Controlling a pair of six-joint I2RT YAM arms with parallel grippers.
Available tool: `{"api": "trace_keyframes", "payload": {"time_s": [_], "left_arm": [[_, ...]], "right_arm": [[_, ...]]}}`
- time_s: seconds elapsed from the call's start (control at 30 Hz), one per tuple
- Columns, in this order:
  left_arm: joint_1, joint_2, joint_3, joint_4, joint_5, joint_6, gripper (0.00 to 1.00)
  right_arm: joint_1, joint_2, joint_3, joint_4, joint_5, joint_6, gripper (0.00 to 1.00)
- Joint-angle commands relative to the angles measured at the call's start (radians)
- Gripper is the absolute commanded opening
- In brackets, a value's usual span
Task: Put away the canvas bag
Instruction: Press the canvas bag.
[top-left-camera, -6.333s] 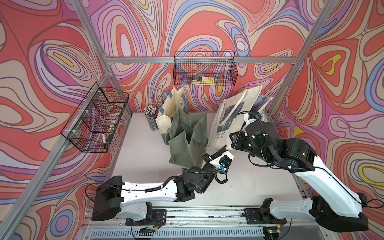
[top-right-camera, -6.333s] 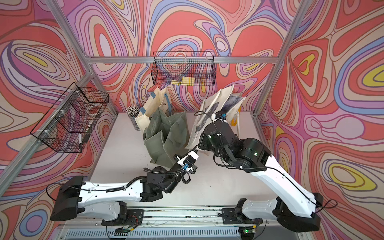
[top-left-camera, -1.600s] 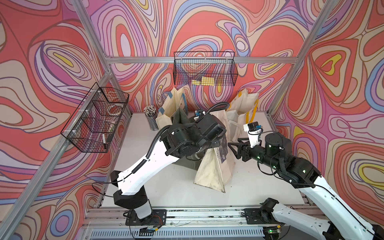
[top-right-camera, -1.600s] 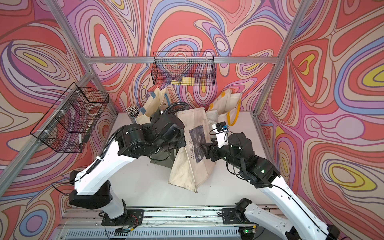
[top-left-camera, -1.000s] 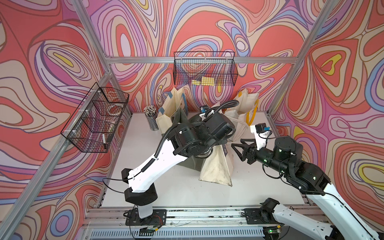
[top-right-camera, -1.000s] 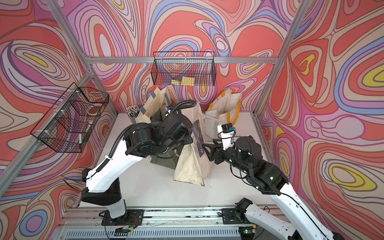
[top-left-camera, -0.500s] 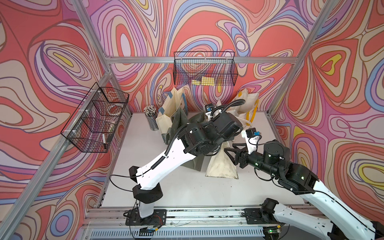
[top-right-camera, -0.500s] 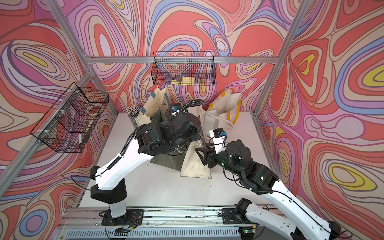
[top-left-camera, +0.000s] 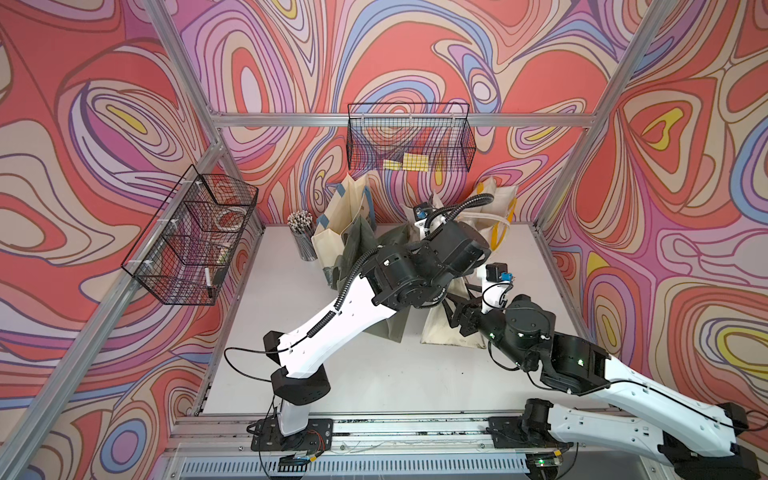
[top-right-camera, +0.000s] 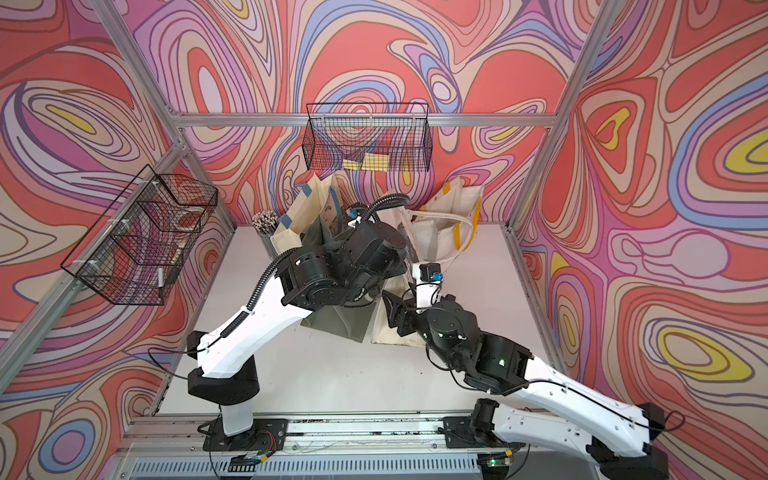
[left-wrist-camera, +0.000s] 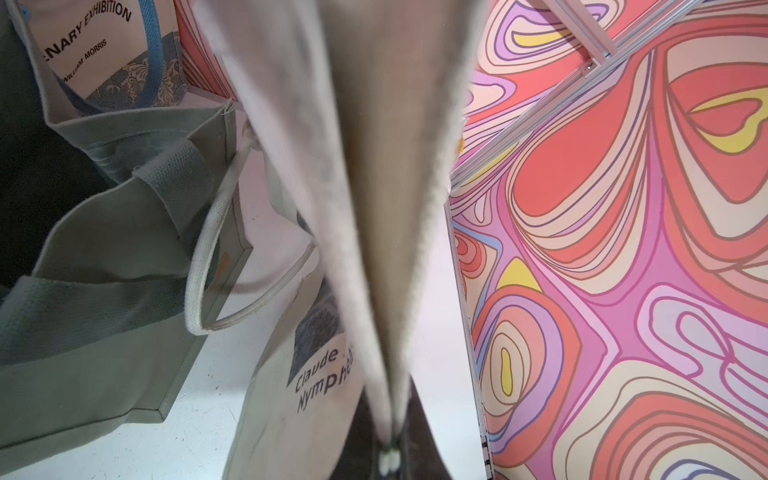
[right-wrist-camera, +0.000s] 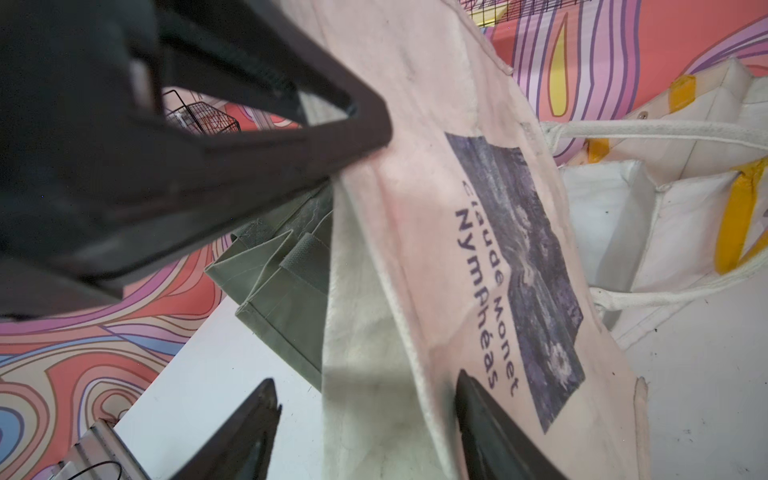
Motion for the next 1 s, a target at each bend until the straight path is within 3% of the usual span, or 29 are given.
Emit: {"api": "trace_keyframes", "payload": {"time_s": [0.0,0.17,0.3,0.7,0.8,0.97], "left_arm": [[0.003,-0.016,0.023,0.05,-0.051,0.003,0.0],[0.003,-0.06,-0.055,0.089,-0.024,0.005,0.0],[0.003,-0.087,-0.094,0.081,-0.018,-0.005,0.0],[0.004,-0.152,-0.185,0.128,-0.015,0.009,0.0],[0.003,-0.158,-0.193,0.127,-0.021,0.014,0.0],[0.003,-0.17,-0.2,0.135,-0.024,0.021,0.0]], "right_arm": [[0.067,0.008,-0.019,0.078,0.243,0.001,0.71],[0.089,0.024,-0.024,0.031,0.335,0.049,0.7],[0.096,0.047,-0.002,-0.087,0.418,0.157,0.63],[0.103,-0.022,-0.017,-0.195,0.368,0.193,0.34],[0.103,-0.087,-0.047,-0.145,0.32,0.137,0.35],[0.103,-0.144,-0.025,-0.171,0.283,0.055,0.51]]}}
